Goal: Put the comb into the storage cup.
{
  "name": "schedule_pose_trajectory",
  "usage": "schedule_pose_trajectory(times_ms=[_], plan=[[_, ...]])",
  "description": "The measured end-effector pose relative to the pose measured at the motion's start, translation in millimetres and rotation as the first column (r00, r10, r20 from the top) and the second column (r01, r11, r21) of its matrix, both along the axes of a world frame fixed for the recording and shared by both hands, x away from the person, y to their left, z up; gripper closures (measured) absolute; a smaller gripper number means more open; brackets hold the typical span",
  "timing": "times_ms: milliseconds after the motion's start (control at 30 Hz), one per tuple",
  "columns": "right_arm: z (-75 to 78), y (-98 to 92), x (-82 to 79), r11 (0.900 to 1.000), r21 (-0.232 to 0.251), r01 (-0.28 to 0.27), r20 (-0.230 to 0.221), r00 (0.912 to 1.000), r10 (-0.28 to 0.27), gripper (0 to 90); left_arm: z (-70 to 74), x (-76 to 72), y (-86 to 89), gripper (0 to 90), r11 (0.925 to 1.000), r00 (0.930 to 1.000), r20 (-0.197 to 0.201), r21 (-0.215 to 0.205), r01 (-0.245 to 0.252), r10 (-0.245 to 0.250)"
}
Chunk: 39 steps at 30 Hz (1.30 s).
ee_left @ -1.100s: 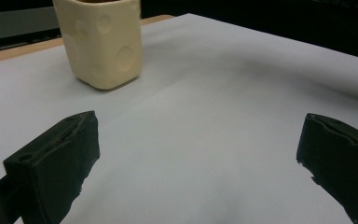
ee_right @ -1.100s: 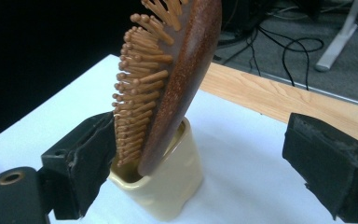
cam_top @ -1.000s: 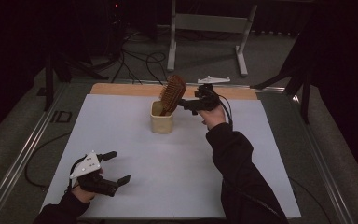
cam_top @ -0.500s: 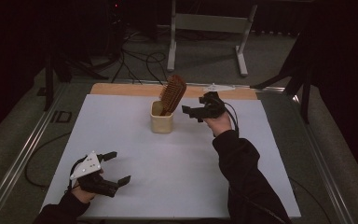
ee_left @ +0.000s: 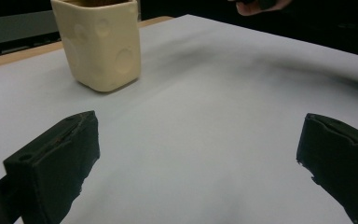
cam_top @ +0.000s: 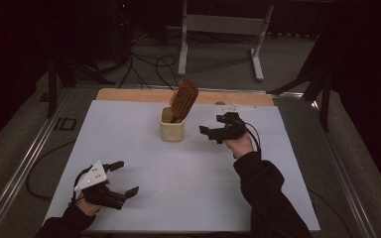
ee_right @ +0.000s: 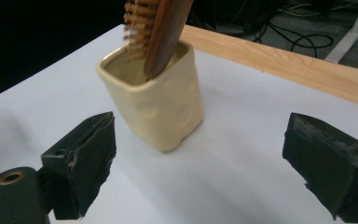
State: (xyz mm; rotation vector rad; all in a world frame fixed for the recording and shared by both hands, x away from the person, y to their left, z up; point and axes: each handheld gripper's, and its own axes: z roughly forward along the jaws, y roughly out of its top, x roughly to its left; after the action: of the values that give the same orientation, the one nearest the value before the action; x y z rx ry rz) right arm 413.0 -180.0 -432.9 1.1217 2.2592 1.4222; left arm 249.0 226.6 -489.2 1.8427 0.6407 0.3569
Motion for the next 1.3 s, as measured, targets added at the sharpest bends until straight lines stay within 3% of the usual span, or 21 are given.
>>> schedule_pose_trajectory(times_ms=[867,1300], plan=[[-41.3,-50.0,-64.0,0.999,-0.018,-0.050,0.012,0.9987,0.050,9.4,0.3,-0.3,0.1,0.0,1.0000,1.0000,0.003,0.000,-0.001,0.001],[-58.3,-77.0,-101.1,0.999,-0.024,-0.036,0.014,0.9992,0.036,9.4,0.3,-0.4,-0.4,0.0,1.0000,1.0000,0.003,0.001,-0.002,0.002]])
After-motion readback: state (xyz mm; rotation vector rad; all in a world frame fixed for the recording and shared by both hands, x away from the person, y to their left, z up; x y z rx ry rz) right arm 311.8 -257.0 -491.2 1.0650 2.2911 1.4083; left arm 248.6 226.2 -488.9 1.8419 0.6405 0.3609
